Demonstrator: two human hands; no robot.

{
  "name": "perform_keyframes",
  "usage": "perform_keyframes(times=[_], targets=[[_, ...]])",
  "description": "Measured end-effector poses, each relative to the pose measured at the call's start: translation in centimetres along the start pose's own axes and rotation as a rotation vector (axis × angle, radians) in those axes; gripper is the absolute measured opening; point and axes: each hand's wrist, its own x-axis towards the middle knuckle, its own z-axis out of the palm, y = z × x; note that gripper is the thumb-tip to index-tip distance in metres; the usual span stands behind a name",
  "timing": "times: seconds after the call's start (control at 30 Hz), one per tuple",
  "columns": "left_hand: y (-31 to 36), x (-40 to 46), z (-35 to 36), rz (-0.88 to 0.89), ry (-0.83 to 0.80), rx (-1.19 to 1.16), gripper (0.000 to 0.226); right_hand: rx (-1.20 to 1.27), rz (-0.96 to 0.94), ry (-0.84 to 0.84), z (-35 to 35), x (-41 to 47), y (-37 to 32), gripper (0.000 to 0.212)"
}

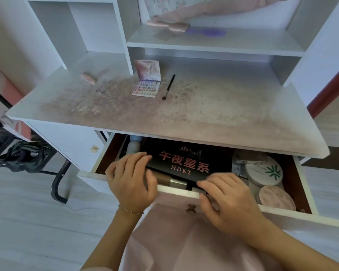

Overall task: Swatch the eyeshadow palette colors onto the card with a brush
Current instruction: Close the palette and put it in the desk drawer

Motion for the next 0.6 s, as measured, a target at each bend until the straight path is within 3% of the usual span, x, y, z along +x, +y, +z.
perform_keyframes(times=[0.43, 0.53, 0.6], targets=[[0.0, 5.4, 6.0, -0.008, -0.146, 0.061, 0.036, -0.107, -0.035, 0.135, 2.2, 6.0, 6.6, 0.021], [-0.5, 3.9, 5.6, 0.081, -0.123, -0.017, 0.040, -0.017, -0.131, 0.142, 2.4, 4.3, 6.3, 0.029], [-0.7, 1.4, 4.9, 0.215, -0.126, -0.072, 0.044, 0.031, -0.215, 0.041, 2.6, 1.6, 5.7, 0.034]])
